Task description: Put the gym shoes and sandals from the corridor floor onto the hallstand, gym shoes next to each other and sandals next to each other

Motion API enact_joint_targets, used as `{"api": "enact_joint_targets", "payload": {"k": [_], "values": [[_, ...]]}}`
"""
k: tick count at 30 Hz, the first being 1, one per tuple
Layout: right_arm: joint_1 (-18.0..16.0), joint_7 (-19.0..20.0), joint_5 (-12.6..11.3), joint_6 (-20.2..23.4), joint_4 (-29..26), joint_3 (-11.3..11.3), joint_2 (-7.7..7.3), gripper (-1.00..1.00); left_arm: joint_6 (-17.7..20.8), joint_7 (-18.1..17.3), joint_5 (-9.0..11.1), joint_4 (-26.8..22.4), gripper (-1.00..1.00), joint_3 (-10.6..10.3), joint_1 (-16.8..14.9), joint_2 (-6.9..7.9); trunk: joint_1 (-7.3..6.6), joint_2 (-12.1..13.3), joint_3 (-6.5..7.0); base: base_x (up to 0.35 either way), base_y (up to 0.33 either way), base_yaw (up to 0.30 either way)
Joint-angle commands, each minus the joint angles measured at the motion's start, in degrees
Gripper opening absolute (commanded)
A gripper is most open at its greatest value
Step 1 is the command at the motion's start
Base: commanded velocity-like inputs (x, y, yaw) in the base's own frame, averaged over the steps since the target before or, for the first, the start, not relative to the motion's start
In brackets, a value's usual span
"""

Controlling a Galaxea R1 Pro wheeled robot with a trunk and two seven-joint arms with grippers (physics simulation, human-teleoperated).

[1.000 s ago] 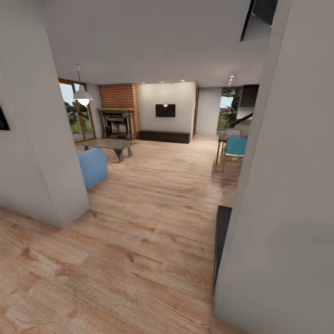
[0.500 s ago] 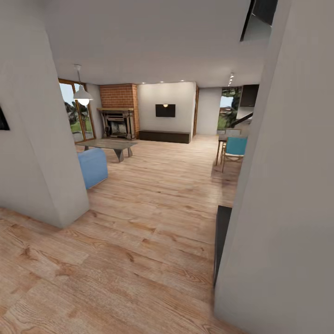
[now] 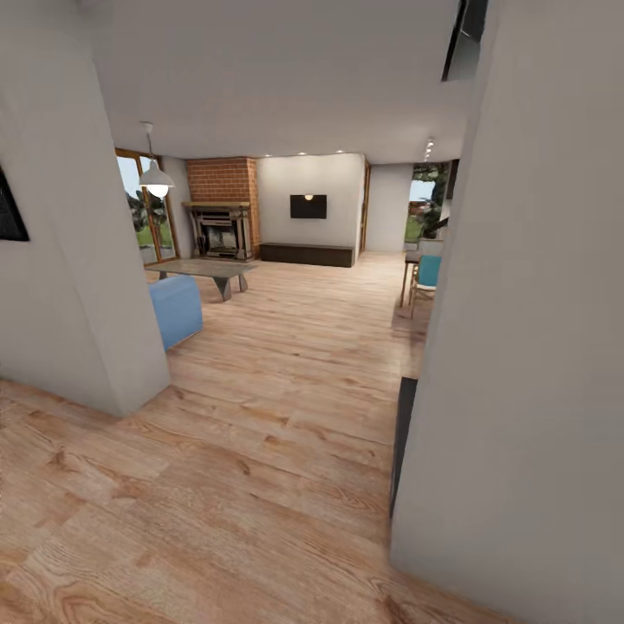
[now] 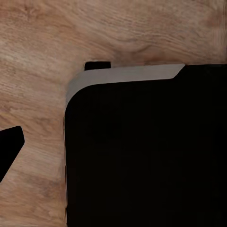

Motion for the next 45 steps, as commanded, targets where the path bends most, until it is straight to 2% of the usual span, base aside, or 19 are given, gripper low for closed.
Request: {"api": "enact_joint_targets", "payload": {"k": [1,12,13,25,45], "values": [[0.0,0.1,0.0,-0.1,-0.4,0.0,-0.01,1.00,-0.4,0.0,0.0,-0.4,1.00,0.0,0.0,0.00,-0.03,0.0,-0.04,-0.321,-0.134,0.000],[0.0,0.1,0.0,-0.6,-4.0,0.0,0.00,1.00,-3.9,0.0,0.2,-4.0,1.00,0.0,0.0,-0.14,-0.03,0.0,-0.04,-0.291,-0.173,0.000],[0.0,0.1,0.0,-0.6,-6.4,0.0,0.00,1.00,-6.7,0.0,0.2,-25.3,1.00,0.0,0.0,-0.17,-0.03,0.0,-0.04,-0.277,-0.197,0.000],[0.0,0.1,0.0,-0.6,-7.0,0.0,-0.01,1.00,-6.8,0.0,0.2,-25.8,1.00,0.2,0.0,0.14,-0.03,0.0,0.08,-0.275,-0.200,-0.063],[0.0,0.1,0.0,-0.6,-7.1,0.0,-0.01,1.00,-6.8,0.0,0.2,-25.8,1.00,0.2,0.0,0.19,-0.03,0.0,0.22,-0.249,-0.179,-0.276]]}}
